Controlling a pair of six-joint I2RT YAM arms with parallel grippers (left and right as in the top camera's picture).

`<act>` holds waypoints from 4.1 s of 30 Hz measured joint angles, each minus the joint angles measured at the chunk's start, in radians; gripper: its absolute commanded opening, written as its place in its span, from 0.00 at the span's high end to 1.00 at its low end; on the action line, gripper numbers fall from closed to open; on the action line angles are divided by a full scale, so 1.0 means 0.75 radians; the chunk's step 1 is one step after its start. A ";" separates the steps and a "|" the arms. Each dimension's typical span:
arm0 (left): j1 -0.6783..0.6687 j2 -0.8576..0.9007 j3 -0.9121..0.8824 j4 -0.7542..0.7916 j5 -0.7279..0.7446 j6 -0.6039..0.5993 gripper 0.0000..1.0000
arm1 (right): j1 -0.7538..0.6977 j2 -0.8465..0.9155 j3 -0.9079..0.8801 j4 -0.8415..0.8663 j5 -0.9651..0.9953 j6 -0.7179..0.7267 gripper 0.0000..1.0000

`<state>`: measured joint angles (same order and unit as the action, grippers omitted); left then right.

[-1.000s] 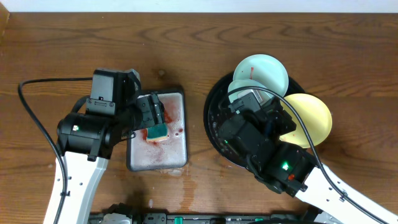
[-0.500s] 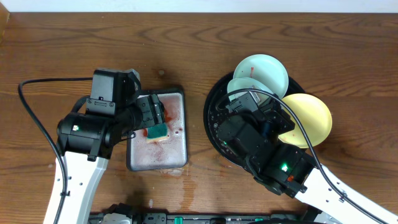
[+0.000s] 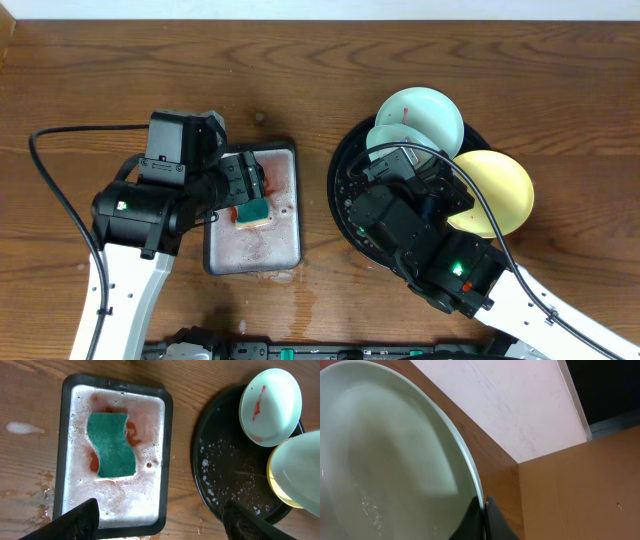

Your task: Clean dirty plates on tray and stack at the side

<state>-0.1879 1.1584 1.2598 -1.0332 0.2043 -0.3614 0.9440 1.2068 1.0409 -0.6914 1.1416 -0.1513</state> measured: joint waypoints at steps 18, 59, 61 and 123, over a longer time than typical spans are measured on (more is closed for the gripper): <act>0.000 0.000 0.000 -0.004 0.001 -0.001 0.21 | -0.006 0.000 0.000 0.000 -0.012 0.000 0.99; 0.000 0.000 0.000 -0.023 0.001 -0.001 0.21 | -2.383 0.657 0.034 0.260 -2.008 0.592 0.97; 0.000 0.000 0.000 -0.023 0.000 -0.001 0.21 | -2.378 0.684 0.034 0.269 -1.995 0.597 0.72; 0.000 0.000 0.000 -0.050 0.001 -0.001 0.20 | -1.658 0.579 -0.063 -0.065 -1.628 0.367 0.99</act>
<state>-0.1879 1.1584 1.2598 -1.0706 0.2047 -0.3618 -0.2996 1.6409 0.9936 -0.7399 -0.0795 0.1242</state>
